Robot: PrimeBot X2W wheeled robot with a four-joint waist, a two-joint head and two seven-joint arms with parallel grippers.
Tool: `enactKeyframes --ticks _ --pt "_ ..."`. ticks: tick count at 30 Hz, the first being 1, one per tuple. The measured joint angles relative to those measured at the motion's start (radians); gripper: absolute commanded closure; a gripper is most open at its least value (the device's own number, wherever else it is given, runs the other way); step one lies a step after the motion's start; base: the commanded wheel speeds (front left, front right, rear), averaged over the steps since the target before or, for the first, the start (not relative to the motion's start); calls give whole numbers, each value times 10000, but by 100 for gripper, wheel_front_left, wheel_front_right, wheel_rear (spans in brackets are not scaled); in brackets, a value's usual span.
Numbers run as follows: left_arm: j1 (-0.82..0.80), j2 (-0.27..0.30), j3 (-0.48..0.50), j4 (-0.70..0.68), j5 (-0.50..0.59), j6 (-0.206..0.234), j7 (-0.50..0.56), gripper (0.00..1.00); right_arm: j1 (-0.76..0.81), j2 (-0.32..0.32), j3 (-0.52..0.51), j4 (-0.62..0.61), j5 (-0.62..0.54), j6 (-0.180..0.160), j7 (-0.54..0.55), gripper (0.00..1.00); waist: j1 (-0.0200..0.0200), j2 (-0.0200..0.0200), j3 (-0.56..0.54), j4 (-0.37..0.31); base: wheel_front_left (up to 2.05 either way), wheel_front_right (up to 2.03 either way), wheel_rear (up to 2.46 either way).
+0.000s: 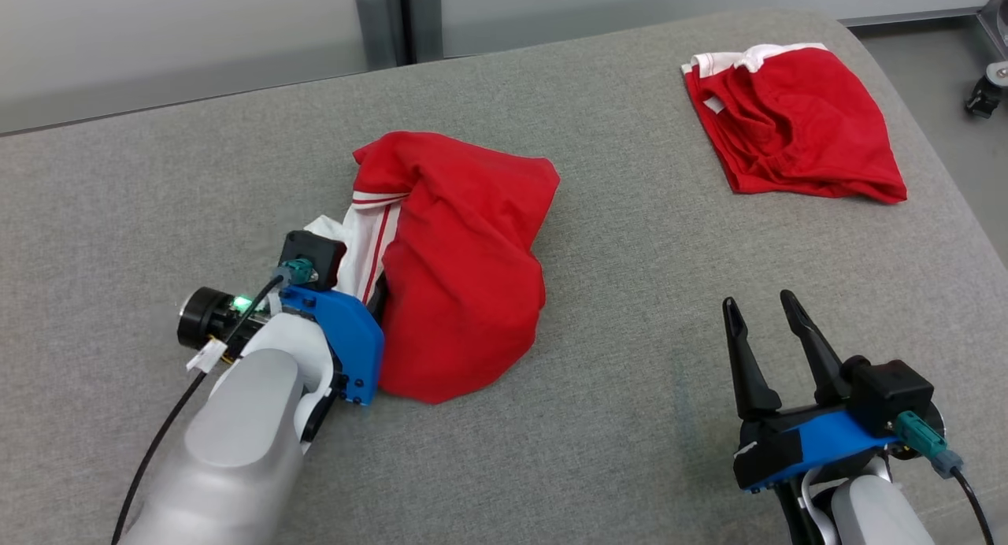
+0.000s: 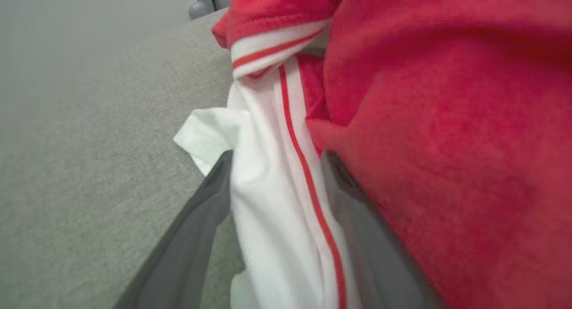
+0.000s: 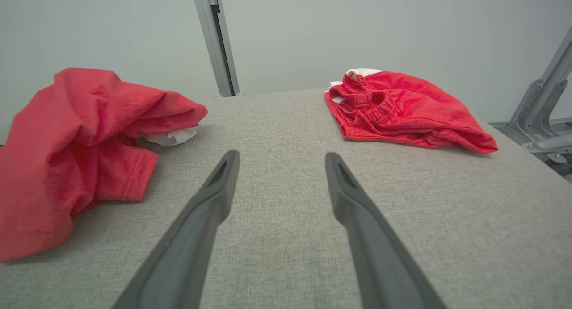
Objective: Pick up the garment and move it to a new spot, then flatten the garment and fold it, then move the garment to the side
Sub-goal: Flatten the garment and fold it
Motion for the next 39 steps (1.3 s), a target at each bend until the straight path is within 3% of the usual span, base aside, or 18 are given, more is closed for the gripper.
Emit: enactKeyframes --ticks 3,4,5,6,16,28,35,39 --pt "3 -84 -326 190 -470 0 136 0 -9 0 25 4 0 2 0 0 0 0 7 -39 0 0 0" --pt "3 -90 -412 236 -585 0 136 20 -11 0 25 2 0 2 0 0 0 0 3 -48 0 0 0" --pt "3 -77 -523 278 -650 0 69 65 -11 0 19 6 -2 0 0 0 0 0 -6 -54 0 0 0" --pt "3 -63 -610 305 -723 0 -40 100 -11 0 10 10 -4 0 0 0 0 0 -22 -56 0 0 0" --pt "-231 454 -301 813 -1170 77 -2163 100 313 0 -157 96 -219 2 0 0 -1 0 -744 613 0 0 0" --pt "-588 2665 930 196 -1567 642 -2769 100 678 0 -23 194 -228 0 0 0 -1 -1 -1464 1278 0 0 0" --pt "552 2884 1162 -1083 -1697 999 -2798 100 835 0 -12 201 -107 0 0 0 -1 -1 -1396 1483 0 0 0" --pt "1063 2380 989 -2447 -1570 1202 -2813 100 820 2 2 205 -84 0 0 0 -1 -1 -1340 1564 0 0 0"
